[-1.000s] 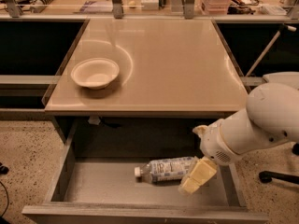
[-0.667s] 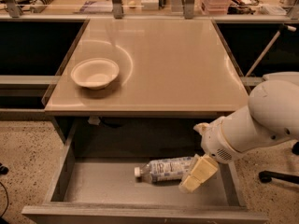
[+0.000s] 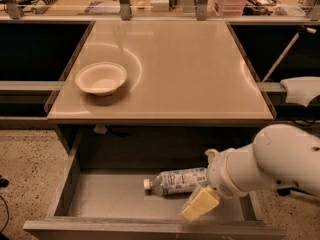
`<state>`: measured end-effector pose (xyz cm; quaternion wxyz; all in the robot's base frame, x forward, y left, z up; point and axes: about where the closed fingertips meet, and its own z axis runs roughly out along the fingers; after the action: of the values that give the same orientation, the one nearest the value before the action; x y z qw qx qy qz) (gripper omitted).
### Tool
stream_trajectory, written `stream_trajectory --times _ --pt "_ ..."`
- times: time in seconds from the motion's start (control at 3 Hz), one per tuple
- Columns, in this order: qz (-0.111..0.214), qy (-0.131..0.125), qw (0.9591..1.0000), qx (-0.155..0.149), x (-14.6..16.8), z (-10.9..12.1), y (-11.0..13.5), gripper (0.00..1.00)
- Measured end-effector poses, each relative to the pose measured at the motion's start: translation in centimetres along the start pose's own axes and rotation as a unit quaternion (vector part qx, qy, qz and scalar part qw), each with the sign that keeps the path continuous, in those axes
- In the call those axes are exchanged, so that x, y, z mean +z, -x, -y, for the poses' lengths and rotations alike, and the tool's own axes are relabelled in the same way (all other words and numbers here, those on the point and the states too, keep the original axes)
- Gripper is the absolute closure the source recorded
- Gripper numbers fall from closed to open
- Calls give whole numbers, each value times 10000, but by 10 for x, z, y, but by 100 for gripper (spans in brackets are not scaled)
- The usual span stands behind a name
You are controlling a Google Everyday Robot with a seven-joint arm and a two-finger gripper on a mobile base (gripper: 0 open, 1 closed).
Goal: Pick blue plastic bottle from top drawer and place on counter
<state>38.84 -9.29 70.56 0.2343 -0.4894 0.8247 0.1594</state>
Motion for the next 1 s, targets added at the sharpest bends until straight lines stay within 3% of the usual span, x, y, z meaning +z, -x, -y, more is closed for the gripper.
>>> stream_trajectory --times 0.33,0.67,1.0 --pt "74 -210 9997 18 10 3 -2 0" --pt "79 -219 9997 15 9 4 -1 0" --pt "131 -463 9988 32 -1 12 18 0"
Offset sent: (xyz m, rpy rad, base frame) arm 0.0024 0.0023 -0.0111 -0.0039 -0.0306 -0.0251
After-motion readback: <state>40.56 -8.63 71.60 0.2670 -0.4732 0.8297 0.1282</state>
